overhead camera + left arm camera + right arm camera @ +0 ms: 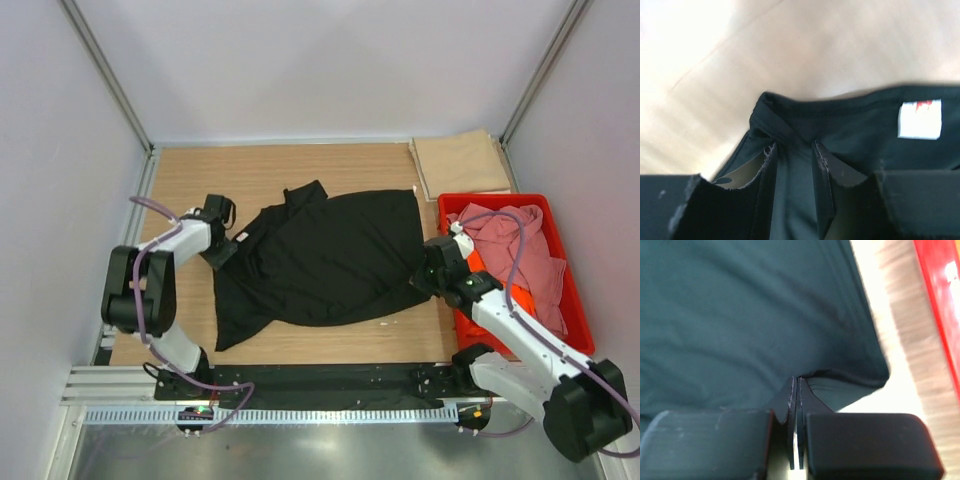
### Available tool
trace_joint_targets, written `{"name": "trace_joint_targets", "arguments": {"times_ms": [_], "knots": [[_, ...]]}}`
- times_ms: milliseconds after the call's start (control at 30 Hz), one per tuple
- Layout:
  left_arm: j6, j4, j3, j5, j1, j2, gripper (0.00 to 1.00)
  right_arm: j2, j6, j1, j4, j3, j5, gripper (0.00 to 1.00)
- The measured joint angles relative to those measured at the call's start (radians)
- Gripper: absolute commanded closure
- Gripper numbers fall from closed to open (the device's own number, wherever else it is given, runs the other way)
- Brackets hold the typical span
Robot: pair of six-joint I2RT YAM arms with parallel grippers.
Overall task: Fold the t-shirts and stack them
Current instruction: Flatten the tshirt out
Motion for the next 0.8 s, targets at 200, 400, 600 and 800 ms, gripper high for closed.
{"name": "trace_joint_targets", "arguments": {"times_ms": [200,400,600,800], "knots": [[0.056,-0.009,0.314,-0.021,0.034,0.27,0.7,0.179,-0.053,0.0,0.073,0.084,0.063,0.99],[0.115,0.003,0.483,0.03,0.059,0.386,0.64,0.241,-0.082,0.0,0.136,0.125,0.08,0.99],[0.206,-0.125,0.55,-0.001,0.059,0.371,0.61,0.229,-0.087,0.0,0.138,0.131,0.06,0.99],[0.154,-0.222,0.28,-0.045,0.068,-0.032,0.61,0.104,-0.069,0.0,0.142,0.086,0.018,0.99]]}}
